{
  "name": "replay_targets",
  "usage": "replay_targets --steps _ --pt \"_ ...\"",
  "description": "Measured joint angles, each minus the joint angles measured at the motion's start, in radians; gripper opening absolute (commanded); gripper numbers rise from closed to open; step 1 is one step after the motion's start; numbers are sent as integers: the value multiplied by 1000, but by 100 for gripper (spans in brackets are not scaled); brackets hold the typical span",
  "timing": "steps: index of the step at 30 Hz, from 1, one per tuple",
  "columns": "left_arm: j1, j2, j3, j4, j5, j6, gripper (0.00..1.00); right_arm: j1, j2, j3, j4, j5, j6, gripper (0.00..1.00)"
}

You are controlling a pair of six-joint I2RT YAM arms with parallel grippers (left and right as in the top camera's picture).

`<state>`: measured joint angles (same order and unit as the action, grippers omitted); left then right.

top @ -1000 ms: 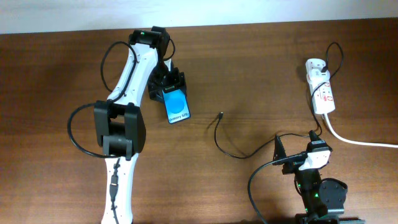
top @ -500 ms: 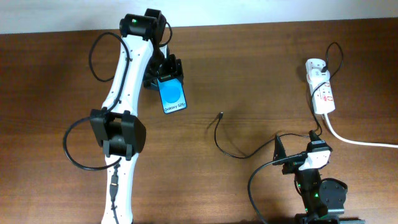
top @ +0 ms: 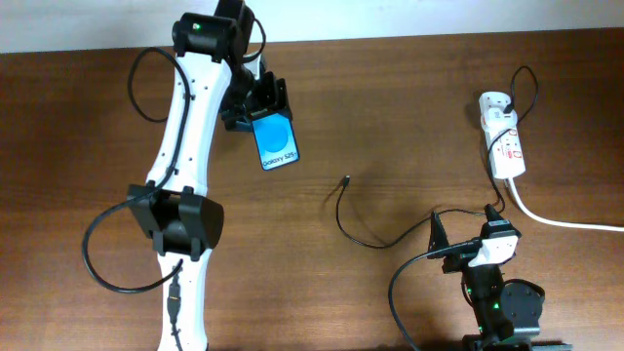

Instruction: Plug charger to phone and switch on socket

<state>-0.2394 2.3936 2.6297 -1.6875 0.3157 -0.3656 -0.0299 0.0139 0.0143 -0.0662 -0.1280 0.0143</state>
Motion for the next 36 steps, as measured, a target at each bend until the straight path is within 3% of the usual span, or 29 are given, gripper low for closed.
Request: replay_targets --steps 5,11,14,36 --pt "-5 0 0 0 89 0 35 0 0 0 0 0 0 98" --pt "-34 0 0 0 375 7 36 0 0 0 0 0 0 98" --pt "-35 0 0 0 449 7 36 0 0 0 0 0 0 98" --pt "-35 0 0 0 489 7 36 0 0 0 0 0 0 98"
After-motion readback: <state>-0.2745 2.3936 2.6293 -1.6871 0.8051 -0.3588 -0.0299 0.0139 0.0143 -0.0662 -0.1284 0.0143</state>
